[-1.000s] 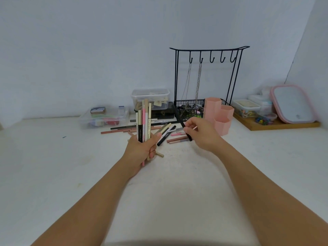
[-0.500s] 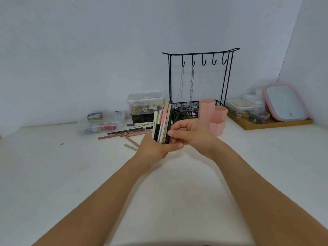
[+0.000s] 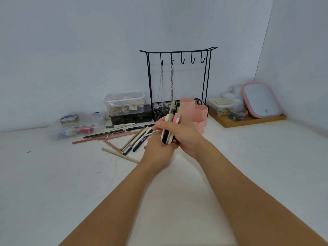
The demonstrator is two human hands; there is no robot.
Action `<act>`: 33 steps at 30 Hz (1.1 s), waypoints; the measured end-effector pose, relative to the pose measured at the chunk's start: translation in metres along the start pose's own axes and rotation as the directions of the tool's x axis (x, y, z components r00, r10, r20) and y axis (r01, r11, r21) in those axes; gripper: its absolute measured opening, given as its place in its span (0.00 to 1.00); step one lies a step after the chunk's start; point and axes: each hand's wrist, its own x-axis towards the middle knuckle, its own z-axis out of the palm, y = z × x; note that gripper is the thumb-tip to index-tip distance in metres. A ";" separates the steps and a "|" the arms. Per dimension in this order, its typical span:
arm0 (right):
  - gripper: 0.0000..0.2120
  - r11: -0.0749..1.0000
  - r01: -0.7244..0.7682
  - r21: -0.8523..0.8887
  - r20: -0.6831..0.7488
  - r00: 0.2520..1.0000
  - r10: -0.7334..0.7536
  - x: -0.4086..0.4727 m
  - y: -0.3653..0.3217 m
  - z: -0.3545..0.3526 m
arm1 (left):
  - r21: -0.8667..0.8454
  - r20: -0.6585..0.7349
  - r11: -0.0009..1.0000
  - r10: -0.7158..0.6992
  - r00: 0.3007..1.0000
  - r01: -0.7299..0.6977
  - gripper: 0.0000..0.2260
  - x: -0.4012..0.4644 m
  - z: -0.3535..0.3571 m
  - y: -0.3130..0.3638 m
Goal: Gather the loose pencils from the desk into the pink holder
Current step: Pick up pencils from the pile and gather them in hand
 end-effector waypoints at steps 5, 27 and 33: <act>0.11 0.975 0.088 -0.203 -0.023 0.995 -0.095 -0.004 -0.002 0.007 | -0.106 0.037 0.994 -0.035 0.999 0.039 0.19 -0.002 -0.007 -0.001; 0.07 0.506 0.236 -0.830 0.207 0.972 -0.114 0.020 0.046 -0.025 | -0.491 -0.180 0.858 -0.270 0.946 0.151 0.18 0.023 -0.035 -0.013; 0.06 0.424 0.068 -0.903 0.049 0.997 -0.057 0.025 0.046 -0.041 | -0.471 -0.236 0.863 -0.325 0.916 0.185 0.18 0.025 -0.037 -0.017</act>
